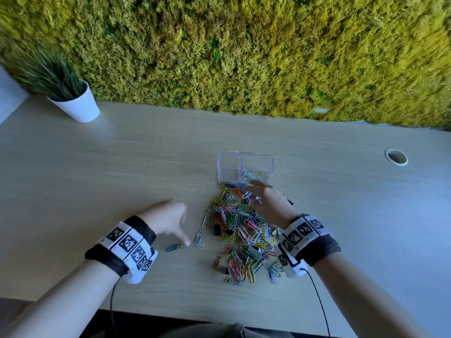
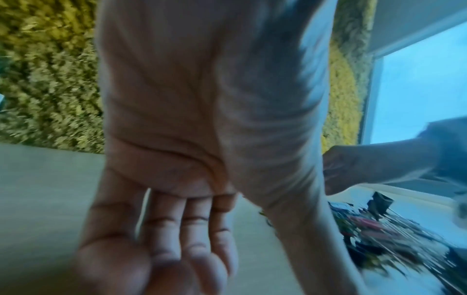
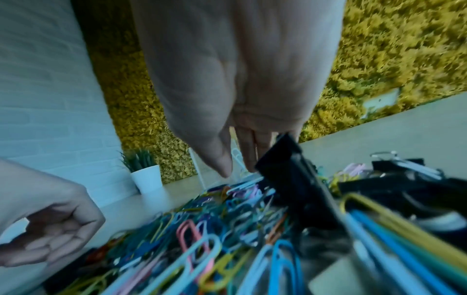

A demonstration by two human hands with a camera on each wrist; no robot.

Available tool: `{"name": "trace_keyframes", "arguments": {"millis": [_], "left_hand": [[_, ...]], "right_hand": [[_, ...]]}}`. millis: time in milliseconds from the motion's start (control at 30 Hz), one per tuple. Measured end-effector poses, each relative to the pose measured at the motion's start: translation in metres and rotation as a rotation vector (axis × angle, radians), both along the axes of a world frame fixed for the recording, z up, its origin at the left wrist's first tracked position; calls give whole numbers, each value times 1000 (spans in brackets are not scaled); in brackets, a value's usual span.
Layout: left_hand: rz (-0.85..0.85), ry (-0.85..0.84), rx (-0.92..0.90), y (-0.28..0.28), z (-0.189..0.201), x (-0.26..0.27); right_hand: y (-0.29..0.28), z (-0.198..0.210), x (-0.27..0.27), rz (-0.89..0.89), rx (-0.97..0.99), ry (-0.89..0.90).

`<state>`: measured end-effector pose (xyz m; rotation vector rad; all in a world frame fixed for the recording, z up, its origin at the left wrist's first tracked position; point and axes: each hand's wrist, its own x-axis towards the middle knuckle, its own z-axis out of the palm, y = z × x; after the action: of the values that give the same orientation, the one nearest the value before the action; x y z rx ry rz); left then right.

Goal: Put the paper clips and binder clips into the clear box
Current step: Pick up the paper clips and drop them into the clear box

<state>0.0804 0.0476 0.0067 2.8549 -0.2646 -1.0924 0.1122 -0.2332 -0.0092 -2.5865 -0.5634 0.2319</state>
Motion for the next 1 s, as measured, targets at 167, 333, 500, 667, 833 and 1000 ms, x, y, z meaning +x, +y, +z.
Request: {"name": "trace_keyframes", "arguments": {"millis": [167,333,500,667,833,1000], "left_hand": [[-77,-45,64,-10,-4,-12],[-44,-158,-169,-40,-1,-4],[3,-270,-310,-68,6,10],[27,-203,-174,-35,19,1],[-52,64,103,-10,20,-17],[-36,47,3,-29,9,-16]], "right_hand": [[2,-4,-18,109,-244,27],[10,6,-13,100,-82,-4],[43,11,1,172,-147,53],[37,0,-7,195,-209,44],[23,2,-4,148,-164,-4],[33,2,-4,203,-283,47]]}}
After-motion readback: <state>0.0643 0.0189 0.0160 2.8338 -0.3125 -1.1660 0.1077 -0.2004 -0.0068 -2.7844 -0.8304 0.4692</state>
